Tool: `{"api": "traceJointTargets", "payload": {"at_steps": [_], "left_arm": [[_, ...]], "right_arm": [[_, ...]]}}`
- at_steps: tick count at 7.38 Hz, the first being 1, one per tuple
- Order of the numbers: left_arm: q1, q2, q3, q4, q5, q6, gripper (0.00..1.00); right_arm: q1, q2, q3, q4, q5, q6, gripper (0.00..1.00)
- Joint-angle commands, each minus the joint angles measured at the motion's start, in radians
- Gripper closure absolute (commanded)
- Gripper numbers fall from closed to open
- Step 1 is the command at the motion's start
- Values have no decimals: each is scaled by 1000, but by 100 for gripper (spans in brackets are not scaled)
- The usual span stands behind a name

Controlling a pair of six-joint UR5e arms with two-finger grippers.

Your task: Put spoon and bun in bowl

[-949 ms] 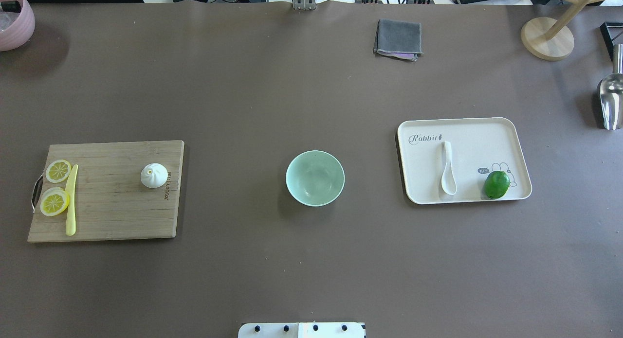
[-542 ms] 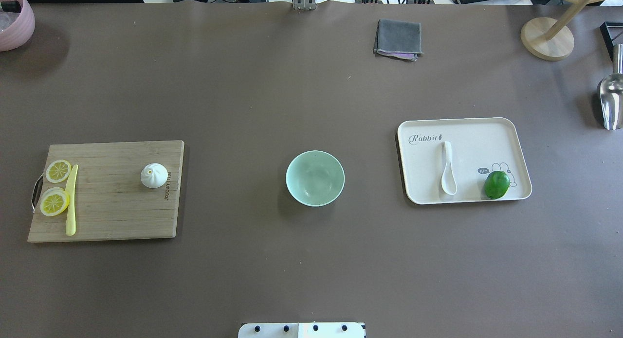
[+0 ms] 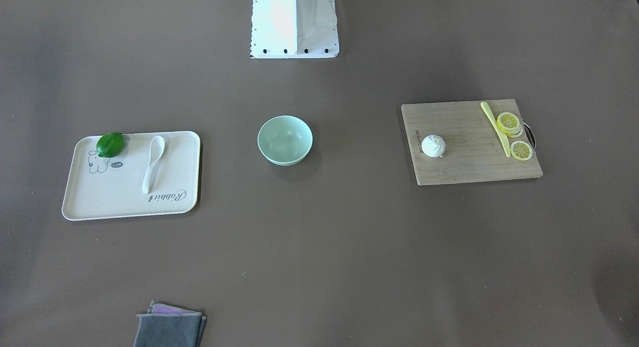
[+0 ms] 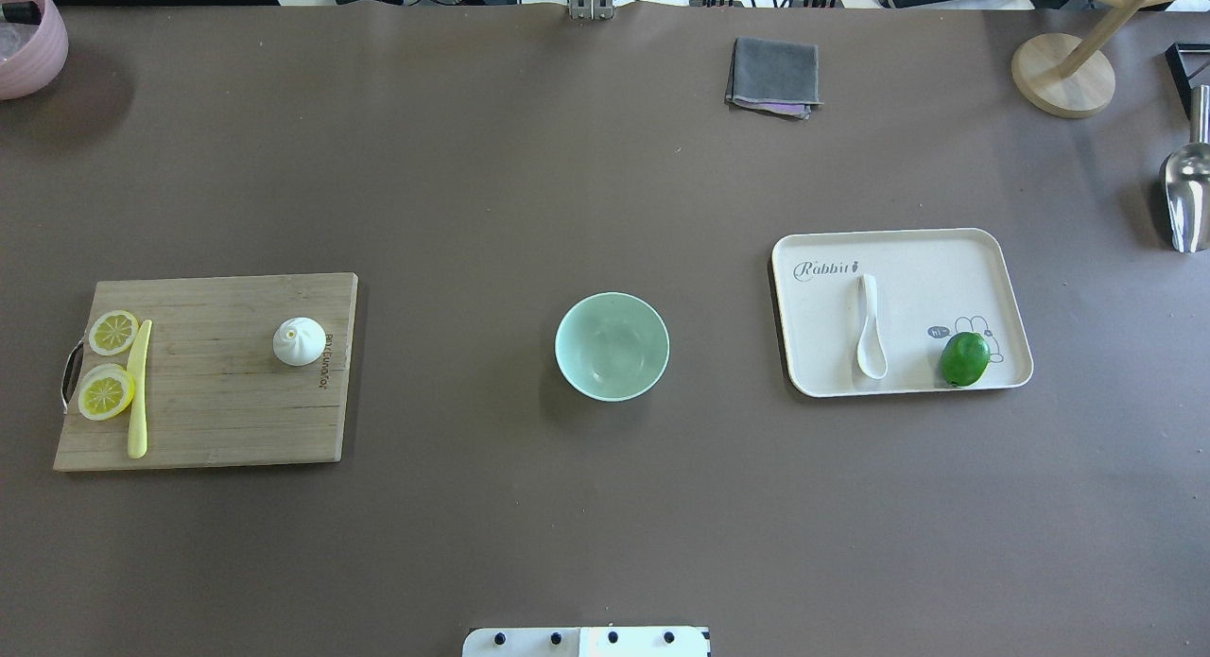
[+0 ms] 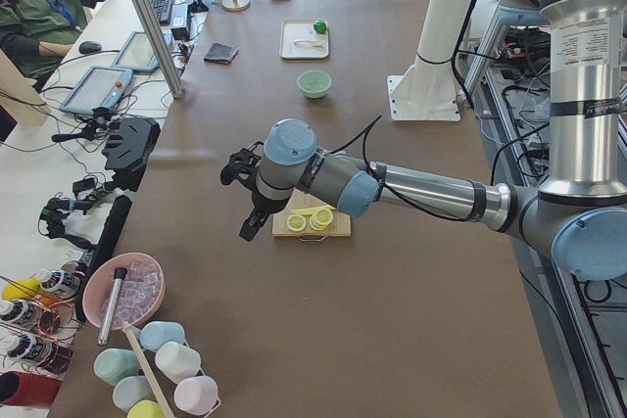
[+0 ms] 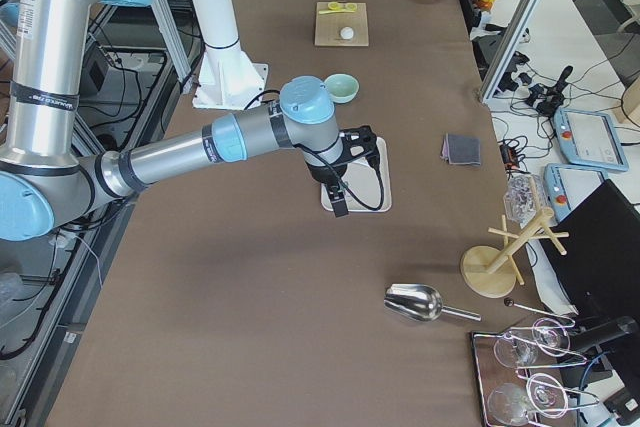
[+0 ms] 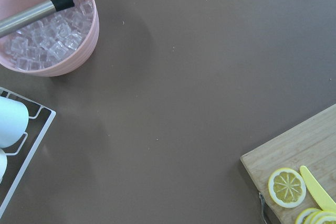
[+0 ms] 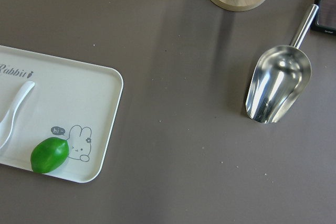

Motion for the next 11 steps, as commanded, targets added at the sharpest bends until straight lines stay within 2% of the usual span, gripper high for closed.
{"api": "traceJointTargets", "payload": {"at_steps": [1, 2, 4, 5, 7, 9, 11], "left_arm": [[85, -3, 23, -137, -2, -111, 2], [140, -4, 22, -160, -2, -172, 2], [237, 8, 25, -286, 3, -432, 1], [295, 8, 25, -317, 10, -497, 1], [357, 5, 22, -332, 26, -507, 1], [392, 5, 25, -355, 84, -509, 1], [392, 3, 25, -355, 84, -509, 2]], "right_arm": [[-51, 27, -30, 41, 1, 73, 0], [-123, 62, -31, 48, -4, 230, 0], [-252, 104, -33, 51, -57, 378, 0], [-336, 110, -34, 116, -120, 515, 0], [-525, 128, -68, 288, -258, 795, 1], [-725, 220, -102, 299, -441, 1022, 5], [-841, 361, -227, 299, -560, 1174, 17]]}}
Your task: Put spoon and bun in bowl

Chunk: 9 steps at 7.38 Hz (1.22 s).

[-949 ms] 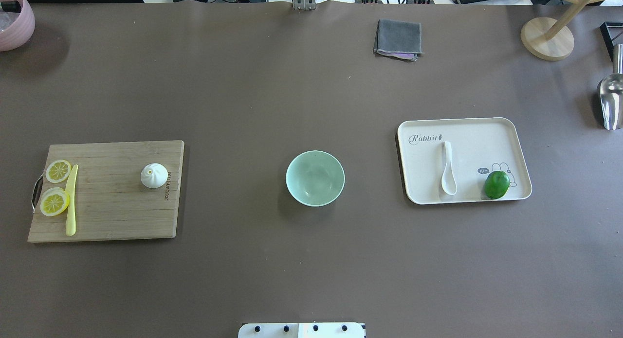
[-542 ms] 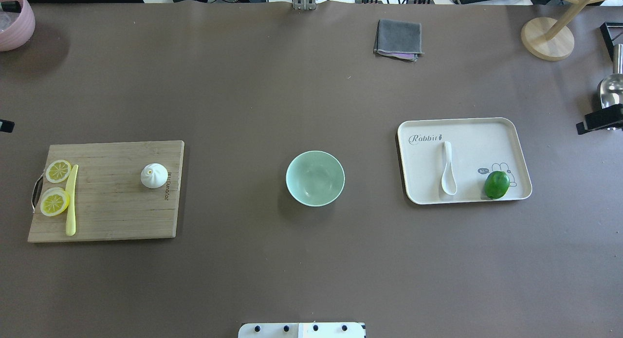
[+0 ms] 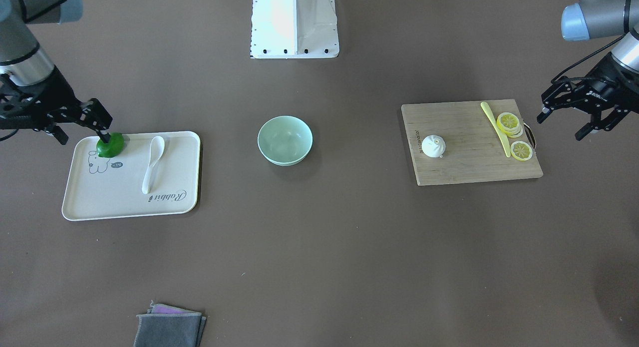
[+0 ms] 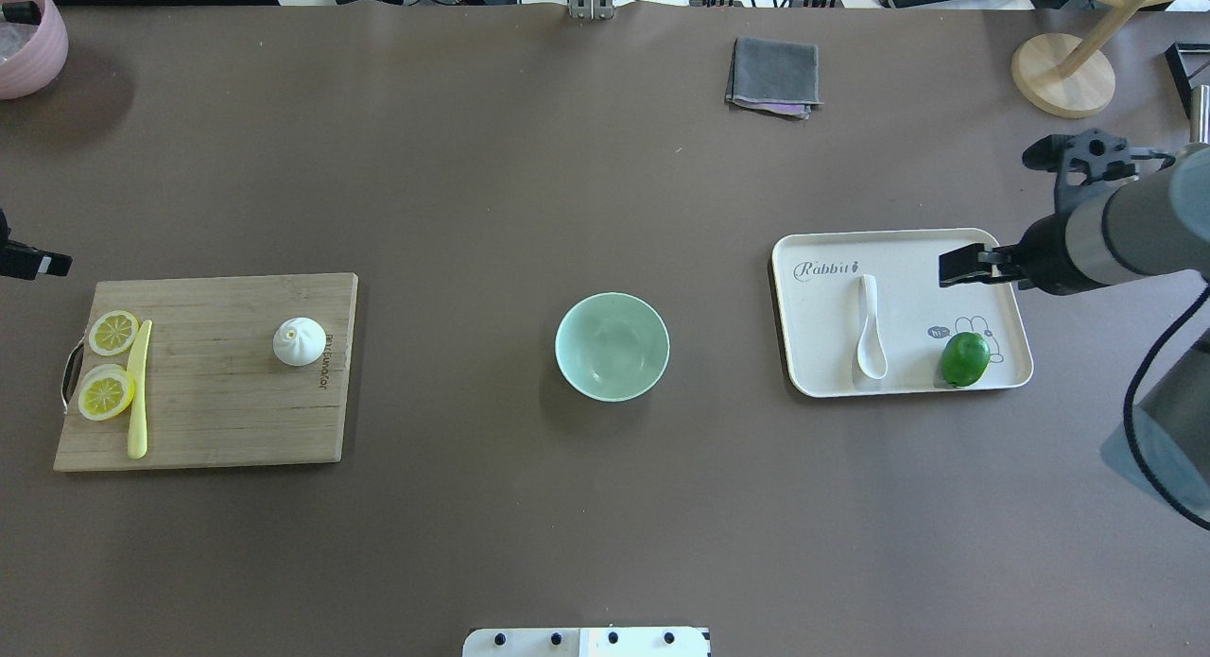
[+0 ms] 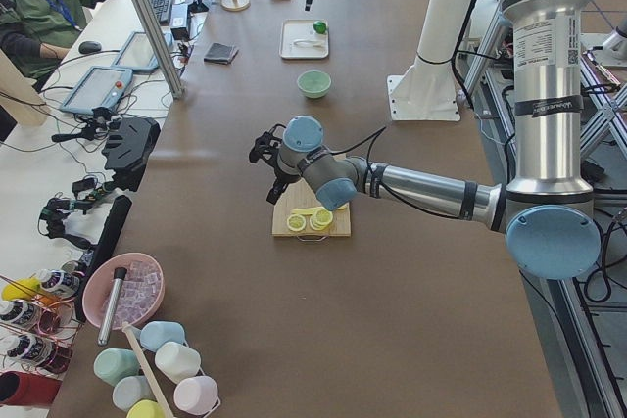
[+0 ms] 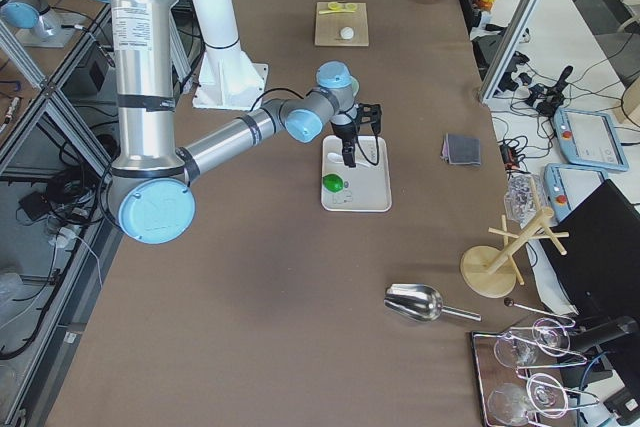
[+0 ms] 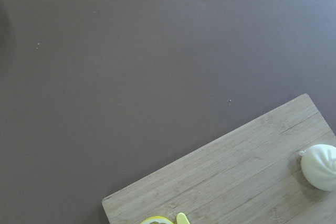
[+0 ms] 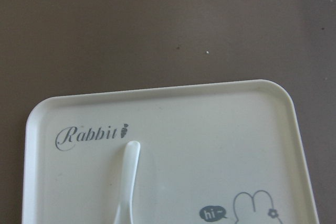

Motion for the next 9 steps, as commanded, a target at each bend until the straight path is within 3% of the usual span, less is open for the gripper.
{"api": "traceJointTargets", "payload": {"at_steps": [1, 2, 3, 4, 7, 9], "left_arm": [[3, -6, 0, -2, 6, 0, 1], [3, -7, 0, -1, 6, 0, 2], [3, -10, 3, -1, 6, 0, 2], [3, -10, 2, -1, 6, 0, 2], [3, -12, 2, -1, 6, 0, 1], [3, -12, 2, -1, 6, 0, 1]], "right_arm": [[-100, 103, -106, 14, -103, 111, 24], [-103, 104, -141, 67, -109, 123, 37], [-103, 105, -204, 145, -111, 140, 43], [-104, 105, -247, 205, -115, 169, 43], [-146, 107, -255, 212, -169, 236, 48], [-170, 107, -255, 212, -203, 272, 75]]}}
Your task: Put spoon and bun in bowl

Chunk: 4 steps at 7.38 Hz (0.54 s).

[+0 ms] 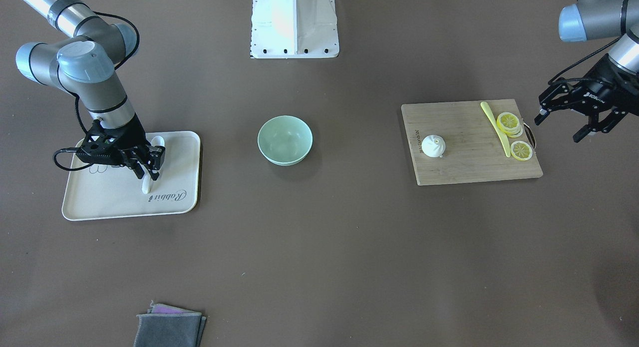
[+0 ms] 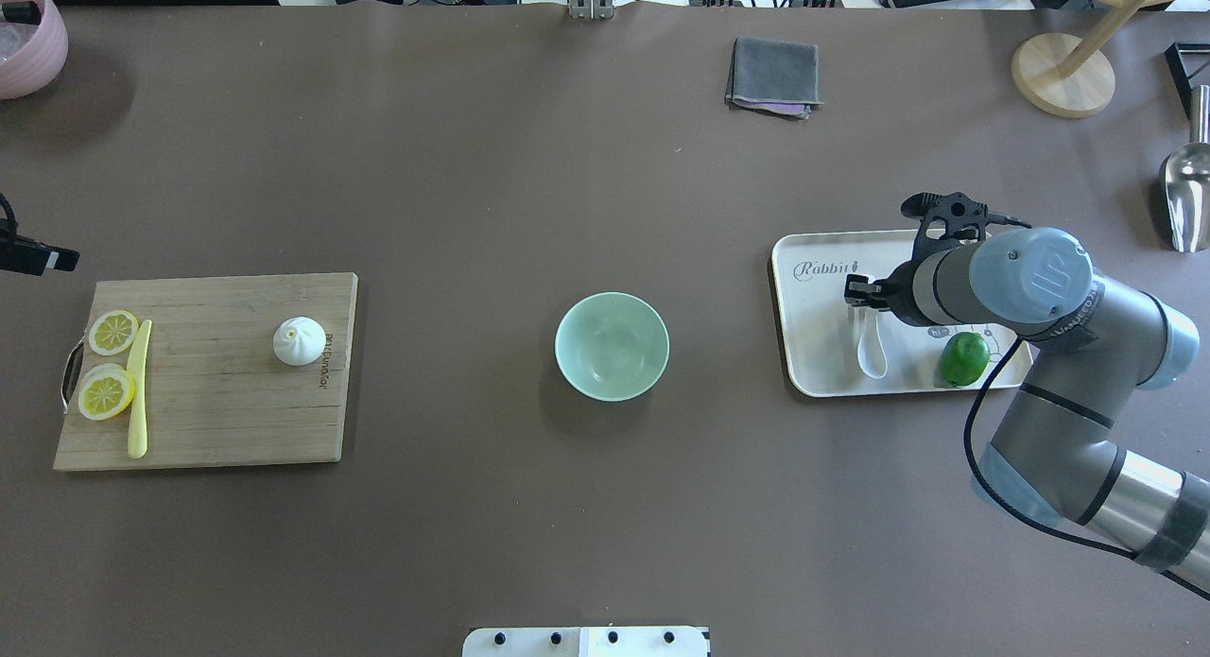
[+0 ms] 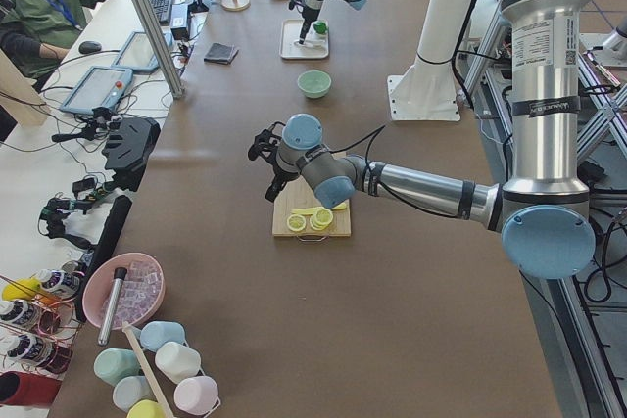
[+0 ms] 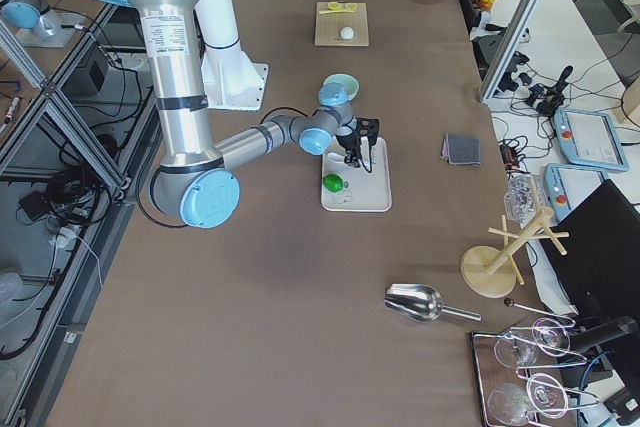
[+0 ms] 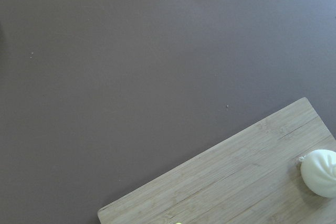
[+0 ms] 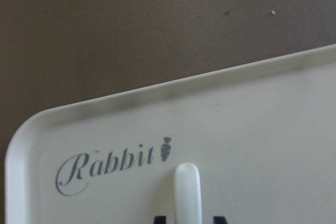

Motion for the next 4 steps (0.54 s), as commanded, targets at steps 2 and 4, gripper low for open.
{"api": "traceJointTargets", "payload": {"at_steps": [2, 4], "left_arm": [[0, 0, 0, 0, 0, 0, 2], [0, 0, -1, 0, 0, -2, 2]], "right_arm": [[-27, 12, 18, -7, -48, 31, 100], [-29, 156, 80, -217, -47, 95, 100]]}}
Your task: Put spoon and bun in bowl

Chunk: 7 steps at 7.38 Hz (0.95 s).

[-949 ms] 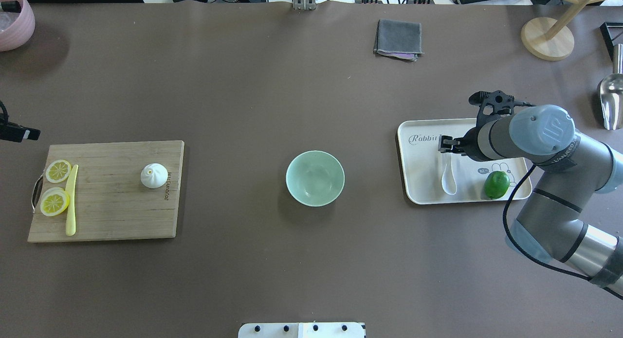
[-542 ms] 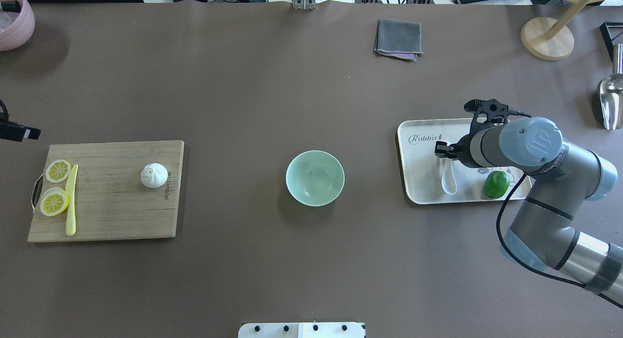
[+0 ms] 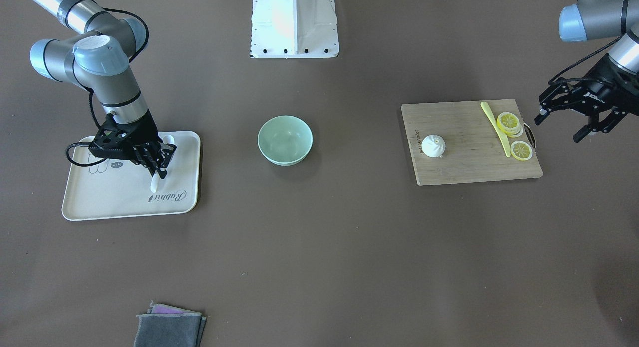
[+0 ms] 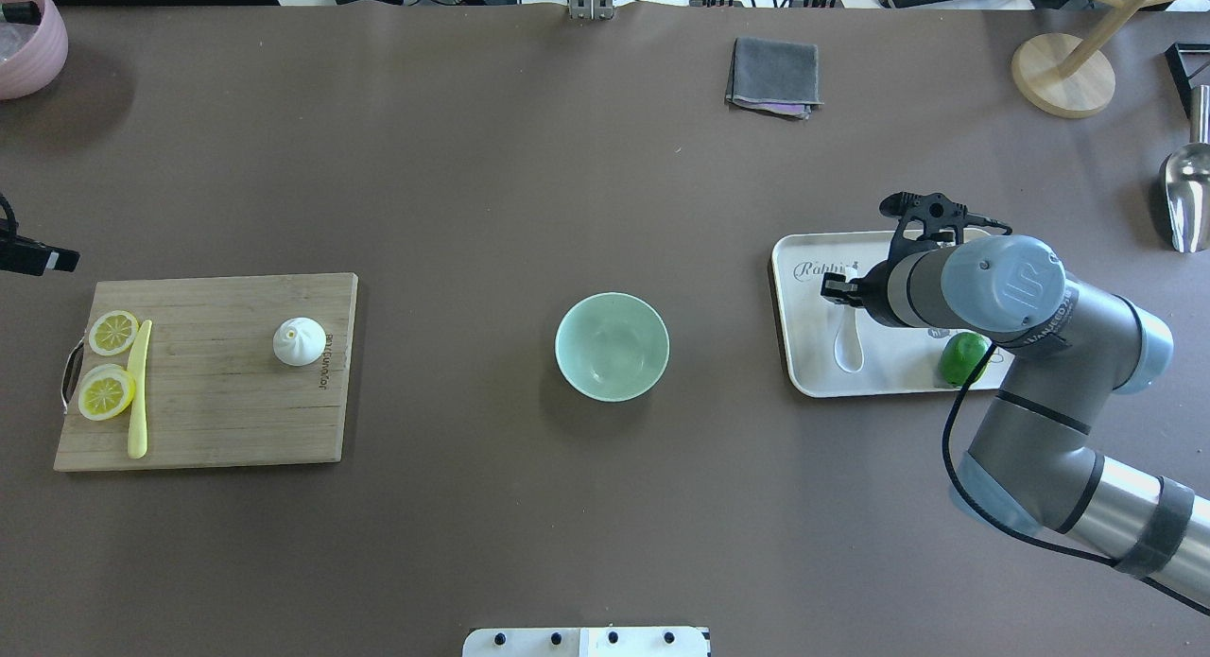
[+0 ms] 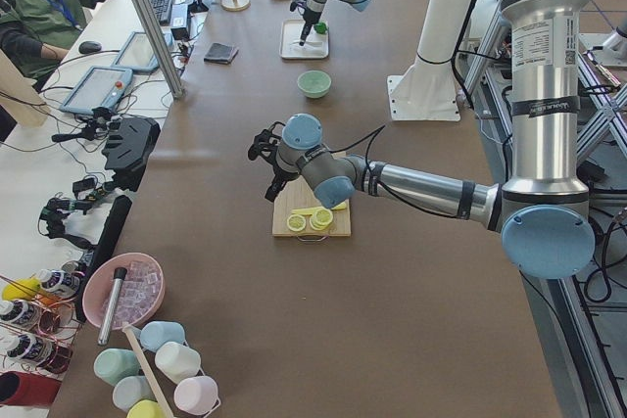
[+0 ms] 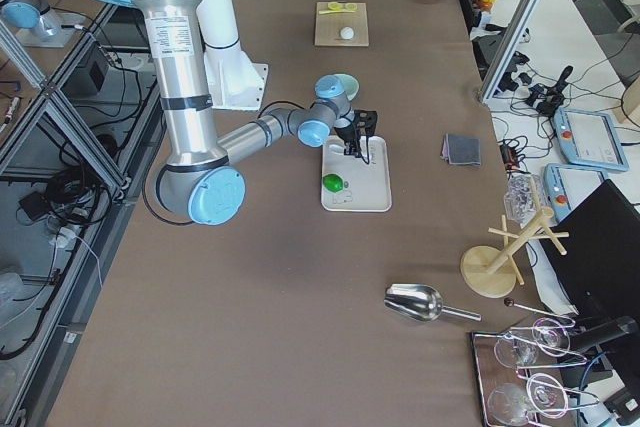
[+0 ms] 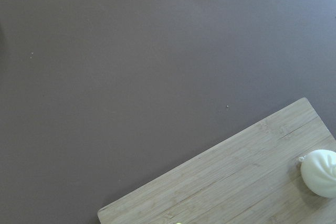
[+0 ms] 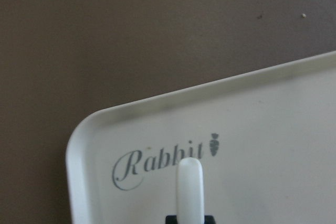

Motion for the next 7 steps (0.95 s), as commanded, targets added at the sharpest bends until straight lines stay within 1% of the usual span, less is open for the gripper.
{"api": "traceJointTargets", "payload": {"at_steps": [1, 2, 3, 4, 5, 6, 7], "left_arm": [[0, 0, 0, 0, -2, -1, 2], [0, 0, 0, 0, 0, -1, 1], [2, 0, 0, 0, -2, -1, 2], [2, 0, 0, 0, -2, -1, 2], [2, 0, 0, 0, -2, -1, 1], [2, 0, 0, 0, -2, -1, 2], [2, 0, 0, 0, -2, -1, 1]], "right_arm": [[-13, 216, 53, -288, -3, 164, 100], [-52, 329, 49, -411, -38, 274, 100], [-112, 414, 38, -494, -125, 388, 100], [-172, 456, 32, -548, -202, 477, 100], [-218, 471, 18, -564, -277, 526, 100], [-244, 473, 7, -564, -320, 563, 100], [-247, 485, 1, -564, -331, 577, 67]]}}
